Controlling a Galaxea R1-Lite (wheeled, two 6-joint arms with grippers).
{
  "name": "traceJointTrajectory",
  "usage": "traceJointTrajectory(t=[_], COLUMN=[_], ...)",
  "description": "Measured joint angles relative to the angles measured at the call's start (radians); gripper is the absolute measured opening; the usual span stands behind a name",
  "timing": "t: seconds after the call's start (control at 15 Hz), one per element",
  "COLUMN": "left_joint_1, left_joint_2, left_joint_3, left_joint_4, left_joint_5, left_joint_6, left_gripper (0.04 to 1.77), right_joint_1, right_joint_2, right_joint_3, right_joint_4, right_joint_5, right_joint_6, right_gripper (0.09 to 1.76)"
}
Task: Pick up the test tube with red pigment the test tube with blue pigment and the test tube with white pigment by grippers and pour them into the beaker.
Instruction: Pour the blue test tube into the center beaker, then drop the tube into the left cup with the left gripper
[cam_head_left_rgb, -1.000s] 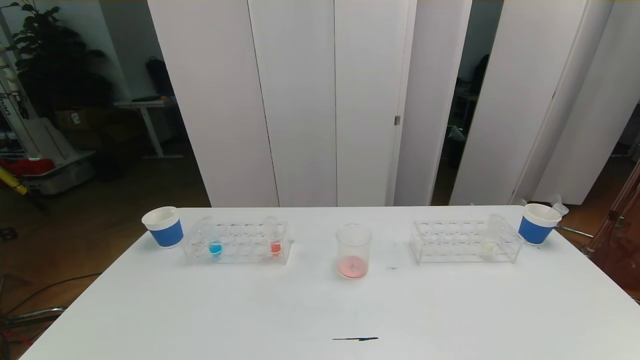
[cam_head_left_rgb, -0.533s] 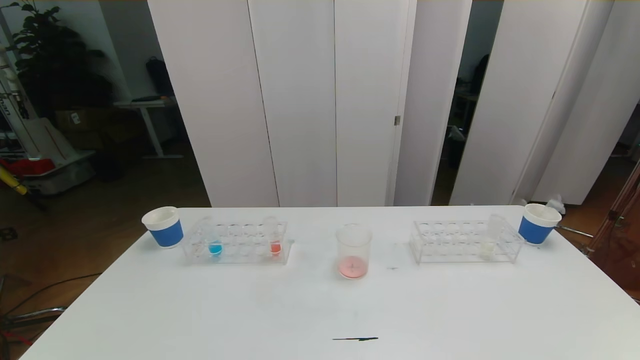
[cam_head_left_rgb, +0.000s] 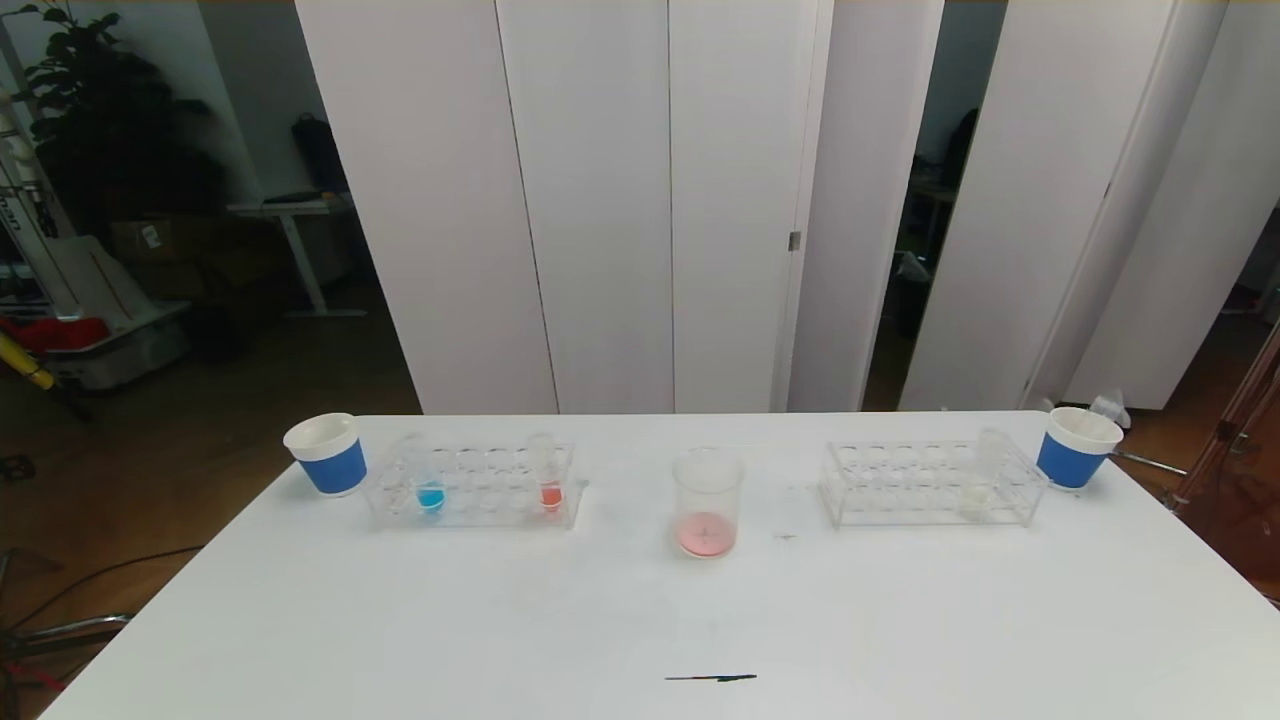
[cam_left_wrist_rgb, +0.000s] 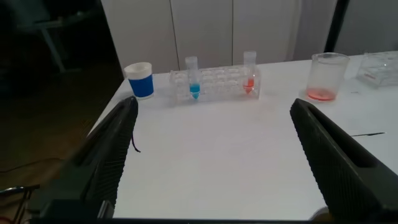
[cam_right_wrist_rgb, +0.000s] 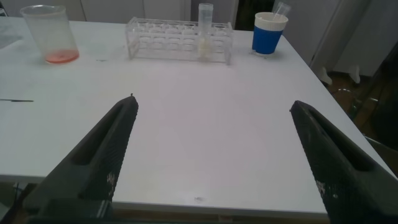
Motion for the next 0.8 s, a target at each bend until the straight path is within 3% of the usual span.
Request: traceJointTrajectory(t=[0.47, 0.8], left_joint_1=[-0.001, -0.003], left_joint_2=[0.305, 0.668], left_joint_3=[-0.296, -0.352], left_joint_4=[-0.027, -0.363], left_joint_5=[0.009, 0.035], left_joint_6=[-0.004, -0.002], left_gripper=[1.75, 1.75], right_joint_1=[-0.001, 0.0], right_joint_2=[0.0, 0.0], right_joint_3=[0.0, 0.0], right_joint_4=[0.0, 0.0], right_joint_5=[0.0, 0.0], right_joint_6=[0.0, 0.0], right_gripper=[1.75, 1.75])
